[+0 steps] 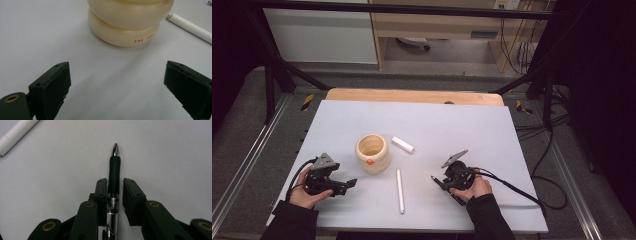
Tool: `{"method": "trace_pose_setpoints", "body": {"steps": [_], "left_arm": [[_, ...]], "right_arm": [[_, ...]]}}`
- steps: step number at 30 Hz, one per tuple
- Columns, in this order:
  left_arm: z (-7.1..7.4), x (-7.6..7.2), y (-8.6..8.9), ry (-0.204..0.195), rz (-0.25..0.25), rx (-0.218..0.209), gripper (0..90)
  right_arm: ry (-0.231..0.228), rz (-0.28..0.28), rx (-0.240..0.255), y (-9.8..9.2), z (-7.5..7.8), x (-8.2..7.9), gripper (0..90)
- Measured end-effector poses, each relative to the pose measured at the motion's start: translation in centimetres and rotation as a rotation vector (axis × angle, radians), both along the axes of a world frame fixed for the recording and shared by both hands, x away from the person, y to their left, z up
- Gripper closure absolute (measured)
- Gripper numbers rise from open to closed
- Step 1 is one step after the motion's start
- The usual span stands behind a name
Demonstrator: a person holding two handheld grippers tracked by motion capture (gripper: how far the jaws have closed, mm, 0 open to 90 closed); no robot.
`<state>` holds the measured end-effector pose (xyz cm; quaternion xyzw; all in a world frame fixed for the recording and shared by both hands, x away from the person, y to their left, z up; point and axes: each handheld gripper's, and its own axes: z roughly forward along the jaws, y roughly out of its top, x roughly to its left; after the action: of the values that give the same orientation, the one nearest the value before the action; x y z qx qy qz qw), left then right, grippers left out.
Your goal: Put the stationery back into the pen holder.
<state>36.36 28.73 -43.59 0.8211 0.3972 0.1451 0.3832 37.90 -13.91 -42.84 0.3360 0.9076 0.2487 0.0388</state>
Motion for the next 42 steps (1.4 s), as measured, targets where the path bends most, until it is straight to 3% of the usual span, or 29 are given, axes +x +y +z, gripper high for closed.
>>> {"method": "trace_pose_setpoints", "body": {"steps": [17,33,42], "left_arm": [[-0.05,0.01,-0.05,0.003,-0.006,0.009,7.3],[-0.1,0.03,-0.08,0.005,-0.007,0.01,7.4],[-0.12,0.03,-0.12,0.005,-0.007,0.01,7.4]], "right_arm": [[0.015,0.005,-0.051,0.36,0.0,-0.16,78.8],[0.028,-0.007,-0.038,0.25,0.06,-0.2,80.1],[0.014,-0.007,-0.033,-0.04,0.66,-0.4,80.2]]}}
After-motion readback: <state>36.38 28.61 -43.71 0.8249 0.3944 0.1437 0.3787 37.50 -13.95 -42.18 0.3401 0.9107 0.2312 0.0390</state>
